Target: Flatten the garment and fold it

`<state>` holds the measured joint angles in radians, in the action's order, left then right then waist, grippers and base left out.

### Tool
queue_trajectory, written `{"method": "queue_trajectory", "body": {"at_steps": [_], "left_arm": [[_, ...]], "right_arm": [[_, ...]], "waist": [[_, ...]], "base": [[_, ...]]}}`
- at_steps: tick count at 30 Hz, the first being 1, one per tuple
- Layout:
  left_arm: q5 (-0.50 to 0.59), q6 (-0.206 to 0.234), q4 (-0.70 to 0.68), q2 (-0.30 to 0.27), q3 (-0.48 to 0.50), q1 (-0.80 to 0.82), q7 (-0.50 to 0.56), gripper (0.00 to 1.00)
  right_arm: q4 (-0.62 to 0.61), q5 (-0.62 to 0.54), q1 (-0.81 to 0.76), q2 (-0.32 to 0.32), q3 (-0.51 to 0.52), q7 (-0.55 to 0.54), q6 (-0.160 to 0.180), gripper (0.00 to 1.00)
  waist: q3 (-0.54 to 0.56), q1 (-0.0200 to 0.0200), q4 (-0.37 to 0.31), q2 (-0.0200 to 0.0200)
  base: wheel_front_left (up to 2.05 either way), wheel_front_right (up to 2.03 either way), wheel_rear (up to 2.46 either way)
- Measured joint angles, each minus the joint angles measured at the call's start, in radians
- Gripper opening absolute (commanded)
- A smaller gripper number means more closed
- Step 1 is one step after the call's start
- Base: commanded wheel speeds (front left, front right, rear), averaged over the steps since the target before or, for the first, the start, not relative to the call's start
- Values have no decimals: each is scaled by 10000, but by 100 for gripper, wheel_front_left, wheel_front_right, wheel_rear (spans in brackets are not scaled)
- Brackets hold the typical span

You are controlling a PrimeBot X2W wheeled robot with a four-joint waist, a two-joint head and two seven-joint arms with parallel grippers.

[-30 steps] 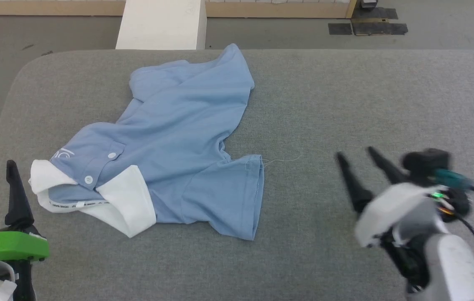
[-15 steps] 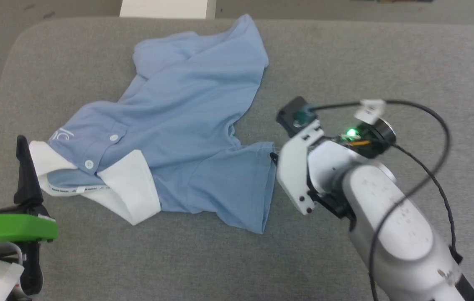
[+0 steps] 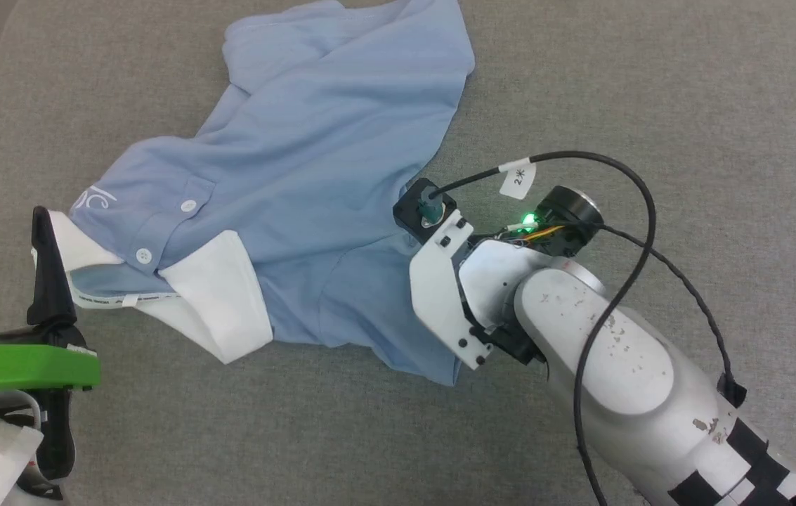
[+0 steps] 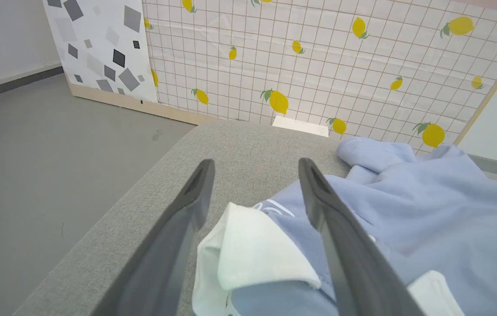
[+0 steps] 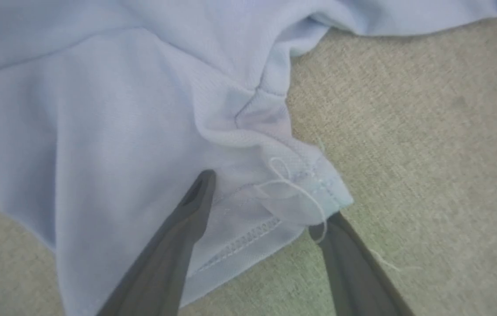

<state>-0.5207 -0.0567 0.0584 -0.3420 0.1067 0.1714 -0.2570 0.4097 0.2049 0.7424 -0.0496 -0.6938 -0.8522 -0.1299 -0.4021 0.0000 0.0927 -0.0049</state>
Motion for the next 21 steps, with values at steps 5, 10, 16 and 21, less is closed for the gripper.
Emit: {"method": "queue_trajectory", "body": {"at_steps": [5, 10, 16, 21], "left_arm": [[63, -148, 142, 100, 140, 58, 0, 100], [148, -228, 247, 128, 236, 92, 0, 100], [410, -272, 265, 163, 274, 82, 0, 100], [476, -242, 196, 174, 270, -48, 2, 100]], "right_arm": [[151, 531, 224, 0, -198, -12, 69, 0], [268, 907, 233, 90, 284, 412, 33, 0], [-96, 1104, 137, 8, 1561, 1406, 27, 0], [-794, 558, -311, 33, 3227, 1490, 25, 0]], "waist": [[-39, 0, -90, 0], [68, 1, -213, 0], [414, 1, -387, 0], [812, 1, -611, 0]], "base": [[0, 0, 0], [0, 0, 0], [0, 0, 0], [0, 0, 0]]}}
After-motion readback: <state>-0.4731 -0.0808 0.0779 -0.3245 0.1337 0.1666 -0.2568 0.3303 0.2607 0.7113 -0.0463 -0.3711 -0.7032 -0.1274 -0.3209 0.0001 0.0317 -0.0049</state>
